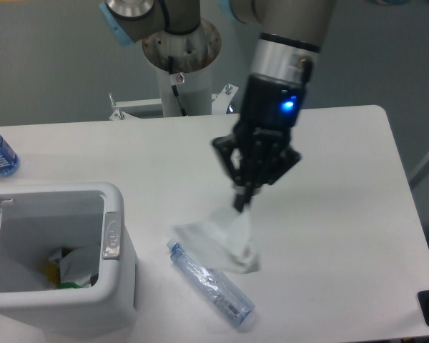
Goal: Place the trash in the trash can
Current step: 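Lift the tissue and carry it over the white bin, then release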
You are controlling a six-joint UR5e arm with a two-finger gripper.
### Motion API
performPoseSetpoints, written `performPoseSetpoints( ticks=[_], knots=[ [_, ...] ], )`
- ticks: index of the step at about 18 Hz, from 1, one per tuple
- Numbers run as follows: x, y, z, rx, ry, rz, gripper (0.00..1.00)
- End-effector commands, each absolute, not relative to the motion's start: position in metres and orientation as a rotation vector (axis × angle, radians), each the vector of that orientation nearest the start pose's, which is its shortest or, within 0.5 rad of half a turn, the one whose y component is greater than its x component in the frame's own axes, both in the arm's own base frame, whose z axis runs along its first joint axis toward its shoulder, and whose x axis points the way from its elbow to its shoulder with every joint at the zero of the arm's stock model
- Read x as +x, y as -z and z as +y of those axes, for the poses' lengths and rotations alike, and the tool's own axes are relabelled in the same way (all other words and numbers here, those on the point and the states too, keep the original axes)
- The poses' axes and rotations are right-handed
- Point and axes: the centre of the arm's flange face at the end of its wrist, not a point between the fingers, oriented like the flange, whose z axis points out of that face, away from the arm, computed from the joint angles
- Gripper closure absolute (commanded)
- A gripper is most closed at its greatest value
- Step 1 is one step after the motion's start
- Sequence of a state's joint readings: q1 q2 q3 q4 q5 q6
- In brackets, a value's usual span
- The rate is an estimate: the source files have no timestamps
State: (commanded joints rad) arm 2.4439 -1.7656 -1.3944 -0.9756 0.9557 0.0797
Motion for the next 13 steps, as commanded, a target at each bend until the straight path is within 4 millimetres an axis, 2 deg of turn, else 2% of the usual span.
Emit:
performPoseSetpoints(
  ticks=[4,6,13],
  knots=[
    [-0.295,-0.555,0.554,-2.280,0.381,-0.619,1.00],
    [-0.264,-0.534,0.566,-2.325,0.428,-0.575,1.00],
    [-0.227,-0.522,0.579,-2.364,0.468,-0.506,0.96]
  ],
)
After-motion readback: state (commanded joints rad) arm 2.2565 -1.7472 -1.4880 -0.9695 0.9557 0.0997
